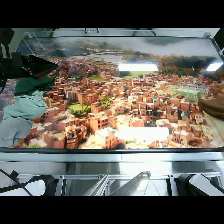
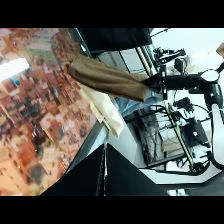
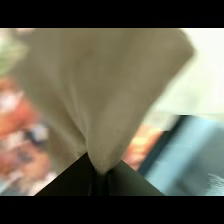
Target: Fold the shirts.
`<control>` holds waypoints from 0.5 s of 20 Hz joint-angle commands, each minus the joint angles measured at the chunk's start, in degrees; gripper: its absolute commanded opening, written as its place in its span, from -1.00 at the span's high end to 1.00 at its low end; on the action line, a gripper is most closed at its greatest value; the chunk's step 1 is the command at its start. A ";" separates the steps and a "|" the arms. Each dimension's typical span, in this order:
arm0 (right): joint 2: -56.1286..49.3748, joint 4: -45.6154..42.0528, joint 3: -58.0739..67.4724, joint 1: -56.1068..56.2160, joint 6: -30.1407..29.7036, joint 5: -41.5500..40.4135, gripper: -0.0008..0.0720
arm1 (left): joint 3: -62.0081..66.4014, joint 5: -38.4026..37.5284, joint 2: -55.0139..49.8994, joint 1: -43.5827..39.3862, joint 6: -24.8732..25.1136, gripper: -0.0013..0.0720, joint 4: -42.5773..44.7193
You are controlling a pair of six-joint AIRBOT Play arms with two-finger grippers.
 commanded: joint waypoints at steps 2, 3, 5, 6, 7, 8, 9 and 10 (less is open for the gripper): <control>0.92 -24.90 -8.85 -1.49 2.86 -2.40 0.92 | -0.02 -0.22 -0.02 -4.22 -0.13 0.90 0.04; 0.92 -25.03 -11.45 -1.49 3.39 -5.60 0.92 | -0.02 -0.46 -0.02 -5.40 -0.13 0.90 0.02; 0.90 -24.96 -16.15 -1.49 3.80 -10.84 0.92 | -0.02 -1.60 -0.02 -7.48 -0.15 0.90 0.02; 0.52 -24.55 -18.08 -1.49 3.76 -11.52 0.83 | -0.02 -1.90 -0.02 -8.50 -0.17 0.90 0.02; -0.22 -24.55 -19.23 -1.49 3.76 -11.26 0.02 | -0.02 -1.90 -0.02 -9.27 -0.20 0.90 0.02; -1.22 -24.57 -19.45 -1.46 3.39 -9.29 -0.96 | -0.02 -1.81 -0.02 -10.03 -0.20 0.90 0.00; -1.95 -24.76 -19.34 -1.46 2.08 -7.93 -0.94 | -0.02 -1.55 -0.02 -10.51 -0.20 0.90 0.00; -2.08 -24.79 -19.19 -1.46 1.57 -7.19 -0.94 | -0.02 -1.44 -0.02 -10.84 -0.20 0.91 -0.04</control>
